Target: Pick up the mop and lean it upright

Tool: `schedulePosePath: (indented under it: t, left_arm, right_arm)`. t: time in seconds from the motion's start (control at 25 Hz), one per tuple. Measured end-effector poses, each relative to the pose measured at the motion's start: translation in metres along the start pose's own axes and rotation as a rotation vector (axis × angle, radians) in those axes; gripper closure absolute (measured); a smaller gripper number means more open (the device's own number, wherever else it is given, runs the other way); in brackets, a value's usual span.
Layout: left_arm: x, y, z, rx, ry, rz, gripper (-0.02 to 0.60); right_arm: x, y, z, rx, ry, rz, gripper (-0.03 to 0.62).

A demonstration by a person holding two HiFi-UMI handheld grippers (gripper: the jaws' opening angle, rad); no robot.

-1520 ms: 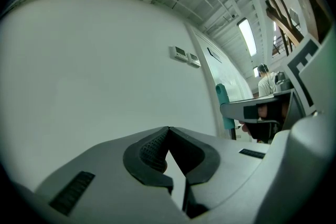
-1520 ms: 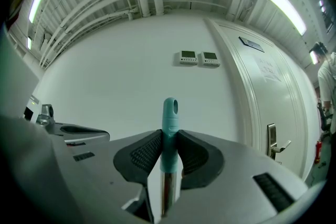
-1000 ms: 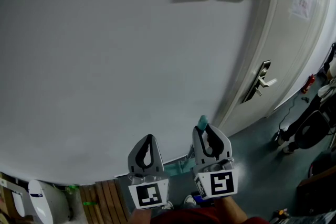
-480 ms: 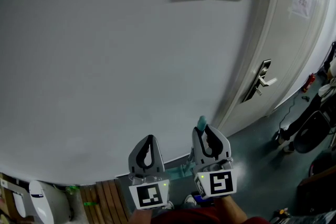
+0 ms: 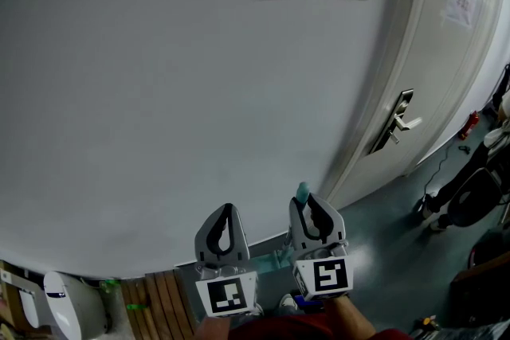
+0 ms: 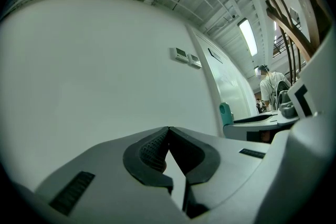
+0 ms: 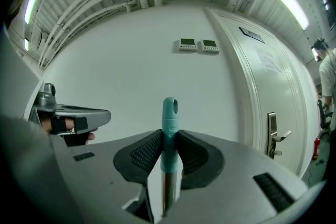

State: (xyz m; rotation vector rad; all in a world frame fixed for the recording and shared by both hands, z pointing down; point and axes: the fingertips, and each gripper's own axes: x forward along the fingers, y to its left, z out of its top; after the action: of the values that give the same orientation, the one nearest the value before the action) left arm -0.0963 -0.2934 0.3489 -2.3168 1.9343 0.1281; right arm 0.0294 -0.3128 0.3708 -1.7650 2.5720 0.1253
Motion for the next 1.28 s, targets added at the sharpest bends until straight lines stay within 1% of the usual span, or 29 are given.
schedulePosePath:
  t: [0.16,0.32,0.48,0.56,0.84,1.0,1.08,1.28]
  left_arm:
    - [0.0,0.0,-0.001,-0.004,-0.001,0.004,0.568]
    - [0.001,0.0,-0.003,0.006,0.002,0.004,0.568]
    - [0.001,0.001,-0.004,0.004,0.003,0.011,0.568]
    - [0.001,0.001,-0.003,0.008,0.003,0.011,0.568]
    - [0.0,0.003,-0.005,0.006,0.009,0.02,0.568]
    - [0.0,0.003,-0.006,0.012,0.011,0.021,0.568]
    - [0.001,0.003,-0.006,0.013,0.012,0.02,0.568]
    - [0.0,0.002,-0.007,0.007,0.014,0.022,0.568]
  right_arm:
    - [0.002,0.002,-0.018,0.004,0.028,0.001,0.488]
    - [0.005,0.0,-0.035,0.007,0.064,-0.018,0.488]
    - [0.009,0.002,-0.065,0.009,0.084,-0.012,0.488]
    - [0.011,0.006,-0.08,0.024,0.117,-0.007,0.488]
    - [0.012,0.01,-0.127,0.025,0.221,-0.004,0.488]
    - [0.014,0.011,-0.148,0.019,0.261,0.002,0.488]
    - [0.015,0.012,-0.155,0.015,0.271,0.008,0.488]
    - [0.016,0.014,-0.156,0.007,0.265,0.012,0.488]
